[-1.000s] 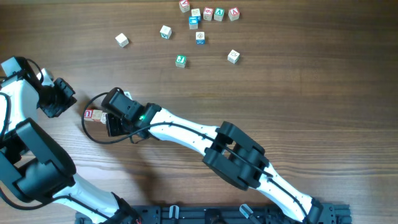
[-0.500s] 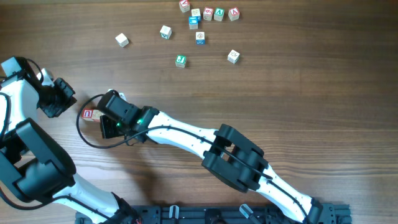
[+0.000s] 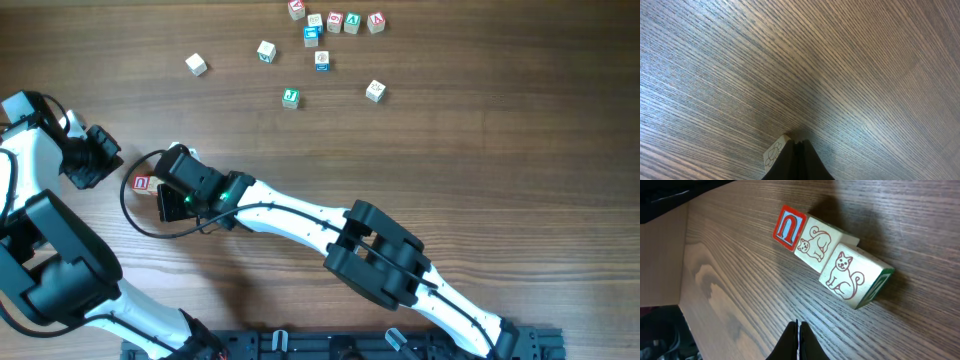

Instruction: Form a horizontal line

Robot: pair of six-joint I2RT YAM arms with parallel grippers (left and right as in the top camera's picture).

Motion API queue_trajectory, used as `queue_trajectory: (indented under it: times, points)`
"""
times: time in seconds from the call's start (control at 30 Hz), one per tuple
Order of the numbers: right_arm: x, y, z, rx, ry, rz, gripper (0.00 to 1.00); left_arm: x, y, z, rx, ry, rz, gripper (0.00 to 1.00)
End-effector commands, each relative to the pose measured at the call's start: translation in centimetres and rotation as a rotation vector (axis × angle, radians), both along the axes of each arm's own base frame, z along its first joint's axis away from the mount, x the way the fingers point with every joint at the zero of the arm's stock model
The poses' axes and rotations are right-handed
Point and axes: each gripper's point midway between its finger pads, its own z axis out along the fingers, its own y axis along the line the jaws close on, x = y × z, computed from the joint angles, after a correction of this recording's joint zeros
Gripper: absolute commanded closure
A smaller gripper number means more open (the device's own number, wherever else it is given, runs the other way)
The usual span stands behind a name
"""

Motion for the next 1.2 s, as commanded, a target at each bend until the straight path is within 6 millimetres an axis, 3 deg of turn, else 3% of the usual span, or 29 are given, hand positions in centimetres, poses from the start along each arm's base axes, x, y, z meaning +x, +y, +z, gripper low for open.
queue_trajectory:
  times: [0.0,0.47,0.57,0.7,0.9,1.17]
  points:
    - [-0.8,0.3,-1.6,-0.006,0.041,0.015,0.95,0.5,0.3,0.7,0.008,-0.029,-0.014,0.96]
    - [-0.5,-0.6,-3.1,-0.047,0.114,-0.06,0.95,0.5,0.3,0.7,0.009,-0.029,-0.014,0.96]
    - [0.5,-2.7,-4.4,-0.132,0.189,-0.24,0.95,0.5,0.3,0.8,0.01,-0.032,-0.014,0.96]
    - [1.9,-3.9,-4.8,-0.142,0.243,-0.325,0.95,0.5,0.3,0.8,0.01,-0.031,-0.014,0.96]
    - [3.5,-3.4,-4.6,-0.088,0.216,-0.33,0.95,0.5,0.3,0.8,0.01,-0.031,-0.014,0.96]
    - [3.2,-2.6,-5.1,-0.06,0.228,-0.3,0.95,0.5,0.3,0.8,0.01,-0.031,-0.014,0.96]
